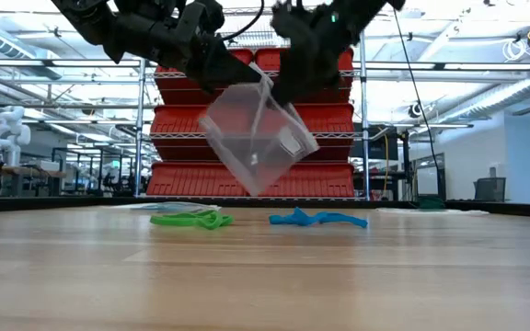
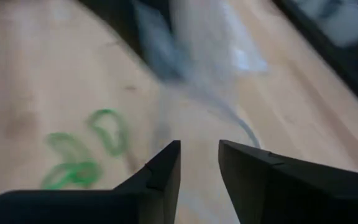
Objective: Sort rubber bands
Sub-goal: Open the middle zip lock bag
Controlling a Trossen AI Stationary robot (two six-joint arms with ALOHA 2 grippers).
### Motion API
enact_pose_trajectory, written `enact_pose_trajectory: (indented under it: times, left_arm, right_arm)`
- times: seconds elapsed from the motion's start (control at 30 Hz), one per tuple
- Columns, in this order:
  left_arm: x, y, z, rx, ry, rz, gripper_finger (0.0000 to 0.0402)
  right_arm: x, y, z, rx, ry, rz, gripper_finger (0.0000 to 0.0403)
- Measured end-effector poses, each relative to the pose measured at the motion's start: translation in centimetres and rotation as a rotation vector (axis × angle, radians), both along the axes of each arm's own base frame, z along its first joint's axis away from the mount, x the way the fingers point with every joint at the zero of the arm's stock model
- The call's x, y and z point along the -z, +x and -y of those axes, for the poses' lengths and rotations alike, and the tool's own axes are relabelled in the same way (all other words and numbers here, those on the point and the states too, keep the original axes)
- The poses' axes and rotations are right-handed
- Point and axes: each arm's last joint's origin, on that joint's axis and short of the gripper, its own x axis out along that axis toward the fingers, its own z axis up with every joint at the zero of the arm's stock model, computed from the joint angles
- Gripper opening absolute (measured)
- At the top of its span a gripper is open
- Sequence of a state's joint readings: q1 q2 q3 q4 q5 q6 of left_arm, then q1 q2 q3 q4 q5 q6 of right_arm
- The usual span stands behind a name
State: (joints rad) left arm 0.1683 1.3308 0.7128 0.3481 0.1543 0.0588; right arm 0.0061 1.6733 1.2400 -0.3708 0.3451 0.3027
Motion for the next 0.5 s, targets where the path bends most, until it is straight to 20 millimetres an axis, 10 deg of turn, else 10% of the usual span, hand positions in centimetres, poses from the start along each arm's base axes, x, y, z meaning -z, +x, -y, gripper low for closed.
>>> enact_pose_trajectory:
  times: [0.5]
  left_arm:
    - [-0.1,0.1,0.6,-0.015,0.010,0.005,0.0000]
  right_arm:
    - [0.2,0.9,-0.2,-0.116,-0.041,0.175,0.0013]
